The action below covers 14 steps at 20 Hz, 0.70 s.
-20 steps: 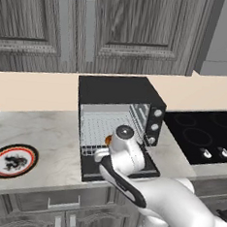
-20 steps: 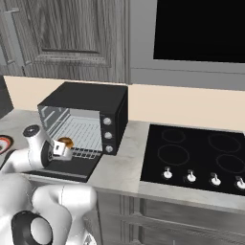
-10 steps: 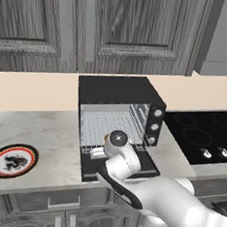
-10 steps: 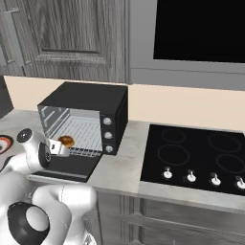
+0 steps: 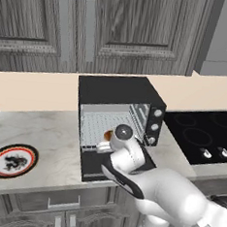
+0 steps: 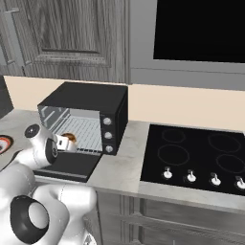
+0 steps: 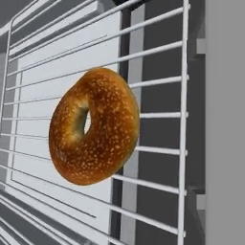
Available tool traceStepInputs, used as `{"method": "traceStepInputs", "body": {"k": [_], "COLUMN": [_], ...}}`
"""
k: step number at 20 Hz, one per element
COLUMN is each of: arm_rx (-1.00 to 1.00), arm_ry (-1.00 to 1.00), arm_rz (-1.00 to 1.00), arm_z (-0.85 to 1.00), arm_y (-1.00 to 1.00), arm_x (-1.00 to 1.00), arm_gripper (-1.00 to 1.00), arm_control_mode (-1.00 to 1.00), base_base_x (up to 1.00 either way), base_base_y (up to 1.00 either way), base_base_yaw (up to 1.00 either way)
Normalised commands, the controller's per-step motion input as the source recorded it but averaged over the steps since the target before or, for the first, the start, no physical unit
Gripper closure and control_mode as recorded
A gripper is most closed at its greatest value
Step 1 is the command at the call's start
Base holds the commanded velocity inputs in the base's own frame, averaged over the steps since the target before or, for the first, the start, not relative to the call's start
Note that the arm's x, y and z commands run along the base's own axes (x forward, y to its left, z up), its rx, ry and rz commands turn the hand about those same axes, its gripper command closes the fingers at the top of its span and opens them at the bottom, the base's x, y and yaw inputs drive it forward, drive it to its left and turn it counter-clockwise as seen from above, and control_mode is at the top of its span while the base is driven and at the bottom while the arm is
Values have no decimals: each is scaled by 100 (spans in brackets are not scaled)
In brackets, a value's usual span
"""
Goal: Pick up the bagel from the plate, place it on the toaster oven rack, close the door, and set the timer.
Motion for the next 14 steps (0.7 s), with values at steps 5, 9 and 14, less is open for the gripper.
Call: {"method": "traceStepInputs", "body": {"k": [5, 9, 14], "arm_rx": [0, 0, 0], "arm_ry": [0, -1, -2], "arm_rz": [0, 0, 0], "arm_z": [0, -5, -24], "arm_y": [-50, -37, -30], "arm_x": [20, 33, 37], "arm_gripper": [-100, -100, -100], "arm_control_mode": [-100, -100, -100], "base_base_x": [0, 0, 0], "base_base_y": [0, 0, 0], "base_base_yaw": [0, 0, 0]}}
